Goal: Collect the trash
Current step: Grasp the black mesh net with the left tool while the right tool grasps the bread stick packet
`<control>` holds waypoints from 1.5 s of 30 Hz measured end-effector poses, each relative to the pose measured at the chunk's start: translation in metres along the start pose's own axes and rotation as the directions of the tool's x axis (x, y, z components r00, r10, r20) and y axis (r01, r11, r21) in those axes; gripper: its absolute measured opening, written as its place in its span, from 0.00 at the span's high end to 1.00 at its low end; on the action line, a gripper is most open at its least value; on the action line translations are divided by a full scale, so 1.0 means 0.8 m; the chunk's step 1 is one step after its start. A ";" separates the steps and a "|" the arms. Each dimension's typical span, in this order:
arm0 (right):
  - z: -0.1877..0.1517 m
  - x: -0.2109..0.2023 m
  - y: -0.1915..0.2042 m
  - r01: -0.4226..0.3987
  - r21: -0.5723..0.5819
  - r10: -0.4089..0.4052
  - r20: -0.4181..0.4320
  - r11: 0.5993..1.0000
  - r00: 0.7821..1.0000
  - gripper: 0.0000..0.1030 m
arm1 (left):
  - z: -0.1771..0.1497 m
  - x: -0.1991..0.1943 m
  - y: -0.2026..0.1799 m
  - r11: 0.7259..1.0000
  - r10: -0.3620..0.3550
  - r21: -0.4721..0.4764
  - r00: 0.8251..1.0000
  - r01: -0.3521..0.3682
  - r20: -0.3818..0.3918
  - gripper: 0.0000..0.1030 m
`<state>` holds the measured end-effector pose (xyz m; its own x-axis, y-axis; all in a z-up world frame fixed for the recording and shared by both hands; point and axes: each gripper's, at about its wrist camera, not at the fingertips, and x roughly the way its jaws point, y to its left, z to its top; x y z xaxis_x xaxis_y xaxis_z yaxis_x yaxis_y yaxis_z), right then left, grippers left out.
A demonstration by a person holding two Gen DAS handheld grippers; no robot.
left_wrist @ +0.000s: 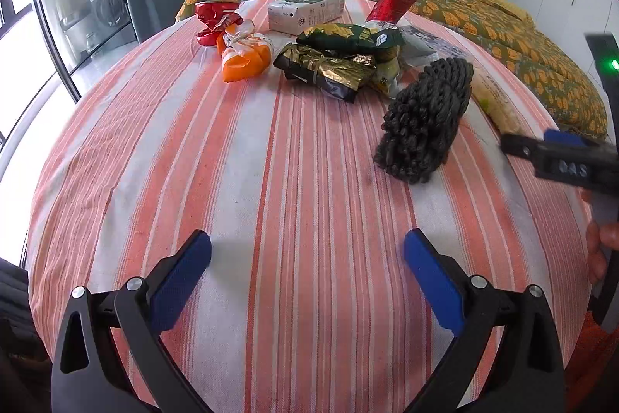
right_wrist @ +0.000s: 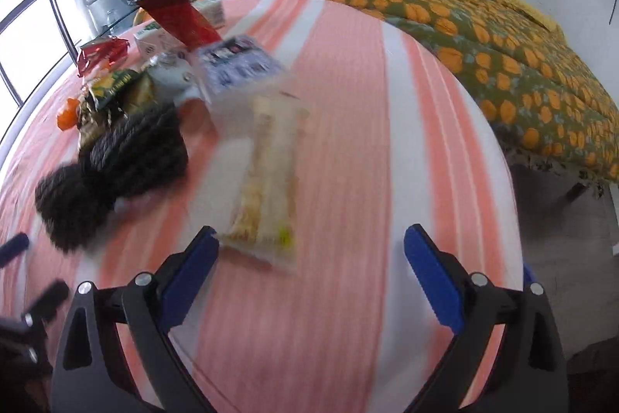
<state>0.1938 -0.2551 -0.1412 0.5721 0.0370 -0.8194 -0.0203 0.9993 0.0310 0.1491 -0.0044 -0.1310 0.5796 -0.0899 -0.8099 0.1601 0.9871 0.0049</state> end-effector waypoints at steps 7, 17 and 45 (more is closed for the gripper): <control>-0.016 -0.007 0.008 -0.052 -0.053 0.055 0.043 0.997 0.998 0.08 | 0.002 -0.006 0.003 0.997 -0.071 -0.001 0.997 0.071 0.018 0.05; -0.016 -0.007 0.008 -0.064 -0.045 0.067 0.057 0.997 0.996 0.07 | 0.079 -0.016 -0.048 0.953 -0.144 0.283 0.982 0.105 0.123 0.05; -0.010 -0.009 -0.001 -0.128 -0.036 0.129 0.038 0.991 0.991 0.08 | 0.033 -0.036 -0.045 0.923 -0.166 0.349 0.986 0.163 -0.022 0.25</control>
<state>0.1833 -0.2558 -0.1398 0.5953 0.1657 -0.7862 -0.1228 0.9858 0.1148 0.1479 -0.0412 -0.0922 0.5272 -0.2499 -0.8121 0.5213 0.8499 0.0769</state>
